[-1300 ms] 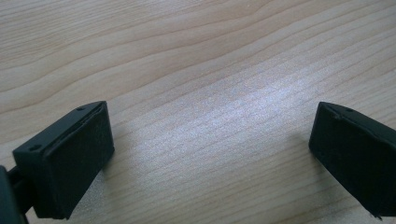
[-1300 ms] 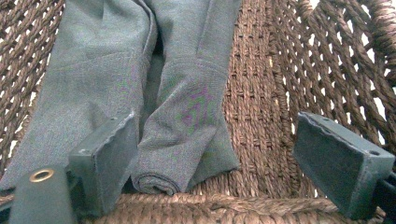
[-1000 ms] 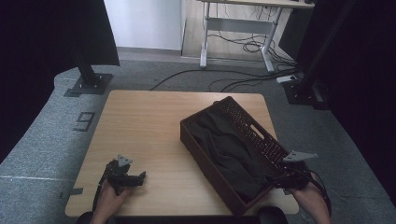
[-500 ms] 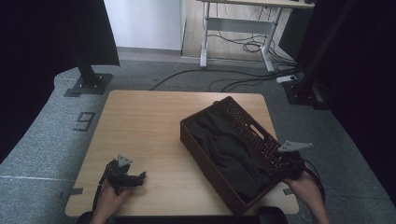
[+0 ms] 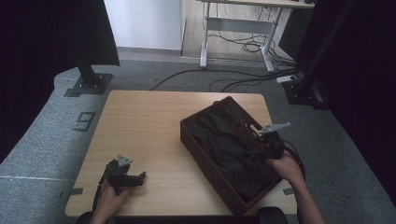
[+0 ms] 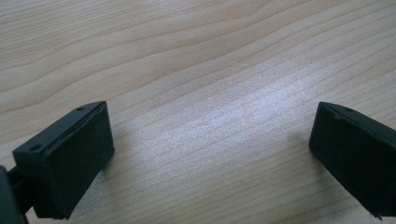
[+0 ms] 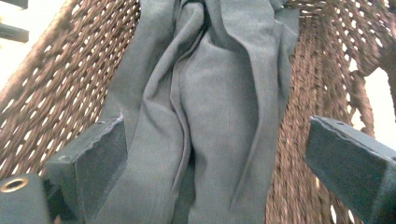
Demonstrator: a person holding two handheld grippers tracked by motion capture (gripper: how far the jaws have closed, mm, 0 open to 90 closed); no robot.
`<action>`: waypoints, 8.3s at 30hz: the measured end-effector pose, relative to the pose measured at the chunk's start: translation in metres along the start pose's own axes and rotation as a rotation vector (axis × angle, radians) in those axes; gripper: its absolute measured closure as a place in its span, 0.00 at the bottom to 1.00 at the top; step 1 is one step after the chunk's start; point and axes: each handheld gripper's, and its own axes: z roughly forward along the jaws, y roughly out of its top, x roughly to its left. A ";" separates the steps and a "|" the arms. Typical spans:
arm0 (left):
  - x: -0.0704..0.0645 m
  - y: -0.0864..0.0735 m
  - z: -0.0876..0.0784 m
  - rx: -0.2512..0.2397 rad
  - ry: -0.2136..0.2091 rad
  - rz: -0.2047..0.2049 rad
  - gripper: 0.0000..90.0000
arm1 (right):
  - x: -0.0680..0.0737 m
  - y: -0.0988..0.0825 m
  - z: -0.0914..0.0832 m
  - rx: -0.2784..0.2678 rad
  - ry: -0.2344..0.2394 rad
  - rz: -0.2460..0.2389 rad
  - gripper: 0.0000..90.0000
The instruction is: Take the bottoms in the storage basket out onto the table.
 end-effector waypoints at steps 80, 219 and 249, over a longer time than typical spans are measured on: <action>0.000 0.001 0.001 0.002 -0.001 0.002 0.00 | 0.020 0.035 0.161 0.467 -0.100 -0.155 0.09; 0.070 -0.028 -0.026 -0.001 0.088 -0.104 0.00 | 0.123 0.196 -0.042 -0.592 -0.061 -0.215 0.74; 0.095 -0.042 -0.038 -0.002 0.143 -0.169 0.00 | 0.179 0.227 -0.002 -0.609 0.057 -0.279 0.74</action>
